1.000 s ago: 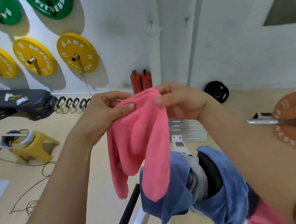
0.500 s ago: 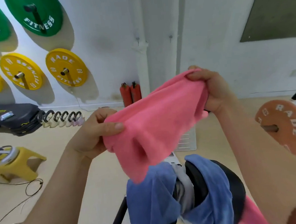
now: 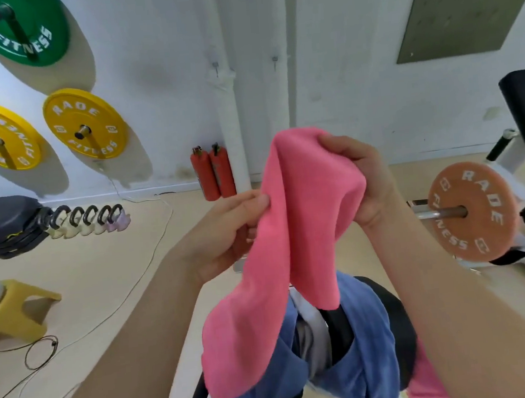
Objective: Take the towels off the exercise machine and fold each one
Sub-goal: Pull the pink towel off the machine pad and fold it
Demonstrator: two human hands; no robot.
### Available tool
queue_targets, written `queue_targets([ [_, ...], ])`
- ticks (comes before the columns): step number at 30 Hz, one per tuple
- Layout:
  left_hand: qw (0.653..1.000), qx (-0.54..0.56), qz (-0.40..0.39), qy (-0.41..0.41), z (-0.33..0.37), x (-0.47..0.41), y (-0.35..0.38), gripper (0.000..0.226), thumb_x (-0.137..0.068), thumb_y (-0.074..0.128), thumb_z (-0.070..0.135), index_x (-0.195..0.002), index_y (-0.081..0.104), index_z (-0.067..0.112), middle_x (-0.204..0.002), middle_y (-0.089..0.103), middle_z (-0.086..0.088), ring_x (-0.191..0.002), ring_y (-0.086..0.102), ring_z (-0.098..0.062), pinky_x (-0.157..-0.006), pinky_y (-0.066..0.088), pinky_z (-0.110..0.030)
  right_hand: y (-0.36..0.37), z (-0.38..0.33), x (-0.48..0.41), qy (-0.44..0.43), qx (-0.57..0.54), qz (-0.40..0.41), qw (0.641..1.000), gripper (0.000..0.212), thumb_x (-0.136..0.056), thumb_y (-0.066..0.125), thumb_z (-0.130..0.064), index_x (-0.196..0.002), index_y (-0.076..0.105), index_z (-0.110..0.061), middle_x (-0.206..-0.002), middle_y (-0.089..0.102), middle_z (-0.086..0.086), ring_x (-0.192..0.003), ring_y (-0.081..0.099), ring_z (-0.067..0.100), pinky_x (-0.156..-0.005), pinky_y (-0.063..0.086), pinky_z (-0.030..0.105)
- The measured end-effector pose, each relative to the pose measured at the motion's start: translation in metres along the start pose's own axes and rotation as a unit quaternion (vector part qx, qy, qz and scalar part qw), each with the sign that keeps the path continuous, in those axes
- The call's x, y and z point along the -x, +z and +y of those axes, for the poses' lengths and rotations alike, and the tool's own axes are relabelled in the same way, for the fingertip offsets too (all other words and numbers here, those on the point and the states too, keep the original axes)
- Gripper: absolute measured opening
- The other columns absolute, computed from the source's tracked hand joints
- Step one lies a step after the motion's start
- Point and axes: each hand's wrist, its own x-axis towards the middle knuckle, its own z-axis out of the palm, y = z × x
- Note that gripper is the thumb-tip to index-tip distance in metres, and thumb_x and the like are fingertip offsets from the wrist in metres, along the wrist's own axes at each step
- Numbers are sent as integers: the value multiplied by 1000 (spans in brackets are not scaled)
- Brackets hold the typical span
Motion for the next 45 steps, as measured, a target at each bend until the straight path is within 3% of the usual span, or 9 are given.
queue_targets([
  [5, 992, 107, 39, 57, 0, -16, 0, 11, -78, 65, 15, -88, 67, 11, -82, 66, -5, -71, 61, -15, -68, 52, -26, -15, -7, -5, -41, 73, -9, 996, 10, -83, 55, -10, -84, 64, -11, -81, 64, 6, -76, 61, 17, -76, 52, 29],
  [11, 984, -168, 58, 16, 14, 2, -36, 26, -58, 78, 21, -79, 67, 10, -73, 64, -2, -65, 59, -15, -57, 46, -23, -90, -9, -28, -122, 209, 365, 899, 23, -91, 53, 1, -76, 59, -16, -67, 61, 0, -61, 56, 10, -61, 49, 25],
  [15, 994, -8, 113, 11, 9, 12, -43, 12, -64, 76, 12, -74, 71, 16, -69, 67, -3, -62, 61, -16, -56, 50, -25, -136, 4, -25, -78, 257, 495, 827, 20, -90, 59, -22, -72, 49, -19, -71, 50, 2, -62, 45, 14, -55, 36, 29],
  [19, 936, 260, 236, -17, -11, -9, -25, 15, -88, 59, 19, -82, 66, 7, -72, 69, -6, -69, 63, -17, -67, 54, -24, -125, 24, -22, 52, 352, 387, 851, 23, -84, 66, -32, -72, 65, -12, -65, 61, 3, -64, 55, 15, -60, 44, 28],
  [24, 986, -32, 161, -2, -30, -31, 8, 37, -87, 64, 8, -122, 58, 18, -82, 69, -8, -70, 64, -15, -65, 55, -24, -57, 41, -16, 91, 365, 80, 923, 15, -93, 58, -12, -96, 70, -4, -90, 70, 8, -83, 63, 14, -74, 54, 23],
  [27, 984, -152, 92, -2, -28, -31, 13, 19, -89, 63, 17, -105, 68, 10, -85, 70, -3, -77, 63, -11, -73, 52, -24, -35, 28, -13, 85, 349, -14, 933, 17, -85, 63, -13, -95, 71, -3, -91, 73, 8, -86, 67, 13, -78, 55, 21],
  [34, 971, -87, 215, 53, 3, -31, -15, 12, -87, 63, 12, -76, 67, 10, -62, 60, 0, -57, 53, -12, -55, 45, -22, -62, 2, 1, 99, 441, 4, 892, 37, -73, 75, -19, -108, 71, -6, -102, 72, 13, -92, 66, 20, -90, 53, 33],
  [39, 954, 125, 271, 36, 0, -33, -5, 9, -86, 63, 7, -86, 62, 16, -65, 65, 1, -58, 59, -11, -56, 52, -23, -49, 19, 3, 21, 248, 91, 964, 26, -82, 64, -16, -105, 67, -6, -92, 71, 4, -83, 66, 15, -77, 56, 31],
  [45, 931, 325, 135, 95, -15, -19, 26, 35, -92, 34, -14, -101, 60, 7, -95, 70, -14, -85, 71, -20, -71, 59, -26, -10, 66, 3, -44, 222, 178, 958, 15, -95, 56, -18, -94, 71, -23, -89, 74, 3, -83, 70, 18, -69, 57, 33],
])
